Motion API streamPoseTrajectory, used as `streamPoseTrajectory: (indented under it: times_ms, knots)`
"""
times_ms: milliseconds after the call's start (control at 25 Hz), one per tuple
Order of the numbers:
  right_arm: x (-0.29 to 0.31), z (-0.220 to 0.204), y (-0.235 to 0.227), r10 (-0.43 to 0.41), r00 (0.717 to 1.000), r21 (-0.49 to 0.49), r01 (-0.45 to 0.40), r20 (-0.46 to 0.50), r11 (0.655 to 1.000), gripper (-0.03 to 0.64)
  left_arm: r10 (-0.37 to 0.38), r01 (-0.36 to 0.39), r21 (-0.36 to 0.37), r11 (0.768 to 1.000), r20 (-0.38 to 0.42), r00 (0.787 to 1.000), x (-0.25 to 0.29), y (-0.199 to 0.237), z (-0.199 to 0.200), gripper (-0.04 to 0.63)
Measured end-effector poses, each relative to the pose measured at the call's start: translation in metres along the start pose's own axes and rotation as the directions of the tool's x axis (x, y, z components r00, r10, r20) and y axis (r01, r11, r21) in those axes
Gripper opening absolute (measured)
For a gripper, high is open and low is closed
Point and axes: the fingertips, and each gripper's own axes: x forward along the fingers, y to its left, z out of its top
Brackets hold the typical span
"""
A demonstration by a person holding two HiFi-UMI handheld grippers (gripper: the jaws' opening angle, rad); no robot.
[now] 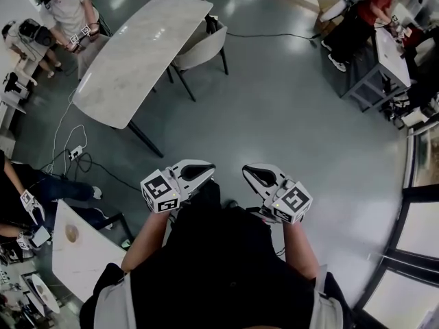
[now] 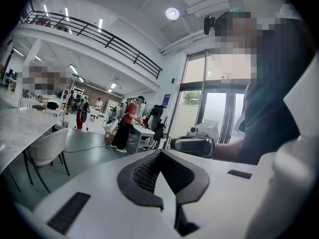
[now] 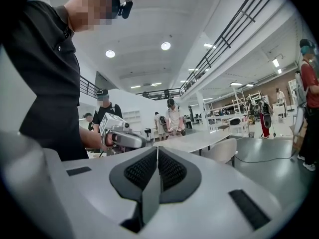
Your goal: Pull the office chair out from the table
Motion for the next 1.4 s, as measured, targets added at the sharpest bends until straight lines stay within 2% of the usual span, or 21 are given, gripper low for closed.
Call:
streamPoseTrajectory:
  times_ms: [200, 400, 600, 1120, 1400]
  knots:
    - [0.018, 0.007, -0.025, -0.021, 1.0, 0.012, 0.022, -0.018, 1.0, 0.021, -0.001, 0.001, -0.007, 1.0, 0.016, 1.0, 0.006, 0.032, 0.013, 0.012]
    - [0.042, 0.019, -0.061, -0.039, 0.999, -0.019, 0.038, -0.037, 0.999, 0.021, -0.008, 0.009, -0.018, 1.0, 0.049, 0.999, 0.015, 0.076, 0.024, 0.012]
    - [0.086, 0.042, -0.104, -0.06, 0.997, -0.041, 0.059, -0.04, 0.997, 0.021, -0.034, 0.033, 0.018, 0.999, 0.059, 0.998, 0.023, 0.134, 0.053, 0.011]
    - [0.205, 0.069, -0.175, -0.048, 0.993, -0.035, 0.044, -0.106, 0.998, 0.021, -0.041, 0.045, -0.041, 0.998, 0.087, 0.995, 0.003, 0.27, 0.085, 0.011]
    - [0.224, 0.069, -0.22, -0.065, 0.989, -0.019, 0.063, -0.133, 0.998, 0.021, -0.071, 0.078, -0.096, 0.992, 0.069, 0.995, 0.034, 0.316, 0.08, 0.012]
